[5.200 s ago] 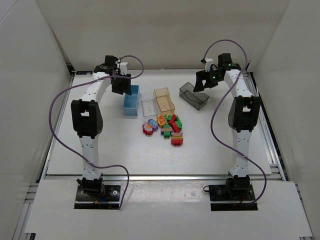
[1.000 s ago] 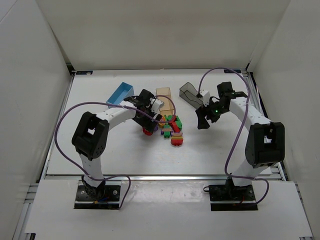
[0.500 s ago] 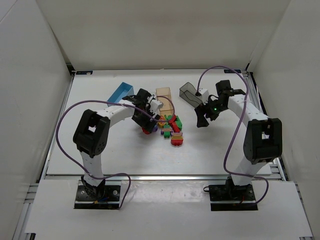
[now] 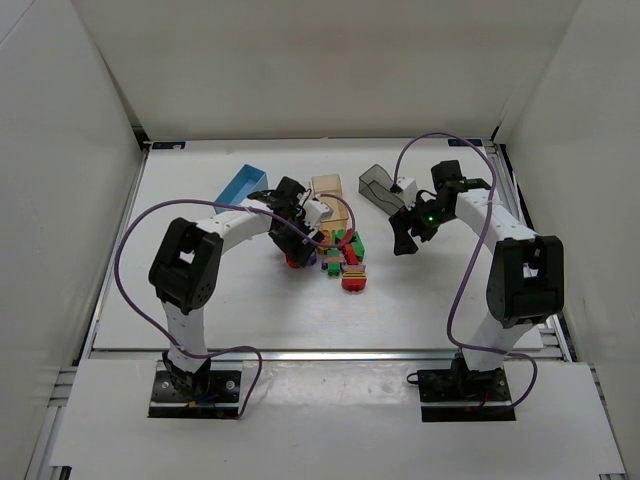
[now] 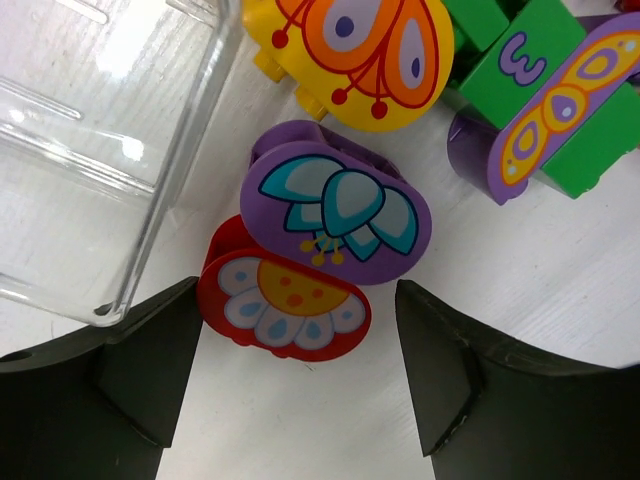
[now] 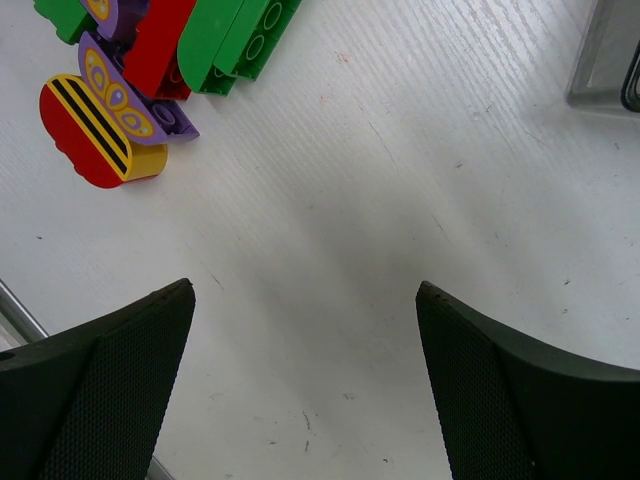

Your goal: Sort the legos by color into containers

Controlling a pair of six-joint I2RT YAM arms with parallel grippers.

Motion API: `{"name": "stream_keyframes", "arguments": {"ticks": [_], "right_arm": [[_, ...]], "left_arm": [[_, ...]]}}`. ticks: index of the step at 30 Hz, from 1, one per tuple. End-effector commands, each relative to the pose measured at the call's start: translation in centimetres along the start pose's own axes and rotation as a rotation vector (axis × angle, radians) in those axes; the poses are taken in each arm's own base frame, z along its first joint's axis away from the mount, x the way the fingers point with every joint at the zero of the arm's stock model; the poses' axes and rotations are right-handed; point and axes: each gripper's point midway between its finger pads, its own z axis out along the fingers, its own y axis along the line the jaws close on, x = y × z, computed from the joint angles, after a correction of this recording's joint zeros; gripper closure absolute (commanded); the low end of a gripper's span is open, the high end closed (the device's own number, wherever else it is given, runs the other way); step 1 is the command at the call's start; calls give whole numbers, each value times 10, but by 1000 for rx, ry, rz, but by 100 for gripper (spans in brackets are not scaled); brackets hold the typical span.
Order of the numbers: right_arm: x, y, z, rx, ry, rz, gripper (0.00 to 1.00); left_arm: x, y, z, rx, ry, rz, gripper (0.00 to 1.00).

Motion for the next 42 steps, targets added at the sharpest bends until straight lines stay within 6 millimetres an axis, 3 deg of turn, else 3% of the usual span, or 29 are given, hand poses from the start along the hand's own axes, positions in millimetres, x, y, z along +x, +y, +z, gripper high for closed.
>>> {"name": "stream_keyframes", "arguments": {"ticks": [1,8,11,15,16,19,20,23,28,31,35,36,38,42], "right_arm": [[-8,-3,-3,-1,-19,-15,6],[-7,-2,-3,-3,-15,-15,6],[-7,-3,-3,-3,-14,-15,6],[-9,-4,-3,1,-17,-24,7],[-9,-4,-3,0,-16,-23,7],[-12,-4,-4,0,-24,-24,7],[-12,-3,-5,-5,-26,-18,7],[-29,6,-11,-45,-75,19,7],[-81,35,-27,-198,-228,119,7],[-109,51,-29,-280,-289,194,7],[-134,66,-22,-356,-288,347,7],[-146,68,-23,-373,-320,320,7],[-159,73,-23,-415,-320,424,8],[-190,85,-23,-461,-356,410,9]], "left_arm": [[-19,-2,-3,13,-52,74,14],[-16,1,4,8,-46,105,14],[-16,2,5,10,-47,113,20],[-15,-2,5,27,-47,118,44],[-14,-3,4,30,-49,123,55],[-14,-4,-1,28,-57,127,72],[-14,-5,-6,26,-64,127,73],[-16,-6,-26,21,-107,106,80],[-29,-10,-70,12,-224,31,85],[-44,-12,-104,-29,-322,12,90],[-64,-11,-136,-83,-440,-3,90],[-69,-12,-144,-86,-466,-4,90],[-73,-13,-149,-94,-484,-8,90],[-79,-15,-157,-101,-520,-11,90]]}}
